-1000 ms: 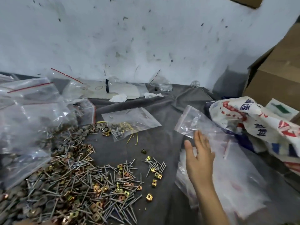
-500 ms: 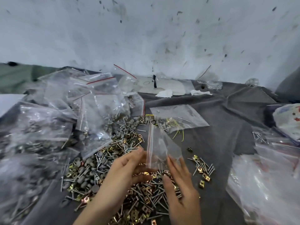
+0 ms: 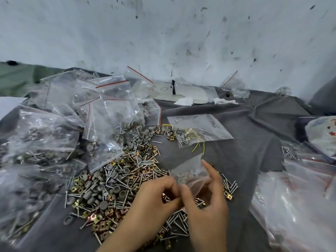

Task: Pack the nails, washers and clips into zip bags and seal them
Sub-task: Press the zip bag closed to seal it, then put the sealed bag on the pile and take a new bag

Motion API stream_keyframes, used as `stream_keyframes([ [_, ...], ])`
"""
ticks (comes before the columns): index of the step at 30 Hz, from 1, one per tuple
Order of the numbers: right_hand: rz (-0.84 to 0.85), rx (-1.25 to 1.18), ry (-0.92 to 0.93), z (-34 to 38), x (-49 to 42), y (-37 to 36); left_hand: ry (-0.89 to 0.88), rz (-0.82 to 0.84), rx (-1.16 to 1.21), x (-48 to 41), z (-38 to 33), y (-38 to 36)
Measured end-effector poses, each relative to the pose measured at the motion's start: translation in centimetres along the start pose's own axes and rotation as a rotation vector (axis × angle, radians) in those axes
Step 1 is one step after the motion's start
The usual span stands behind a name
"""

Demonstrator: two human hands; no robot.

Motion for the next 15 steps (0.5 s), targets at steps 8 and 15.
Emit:
stream_keyframes([
  [8, -0.02, -0.123, 0.007, 0.2, -0.2, 0.5, -0.018, -0.112, -0.099, 0.3, 0.3, 0.6],
  [15, -0.038, -0.083, 0.006, -1.0, 0.2, -0.4, -0.06, -0.327, -0.036, 0.6, 1.4, -1.1],
])
Point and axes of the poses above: each hand's wrist, its own x-axis away from the middle knuckle, its own y-axis out of the back of the hand, z = x × y, the point moved 2 cm from there along -x, towards the middle knuckle, and after that the axes turned 11 degrees about z, right-handed, at the moved point
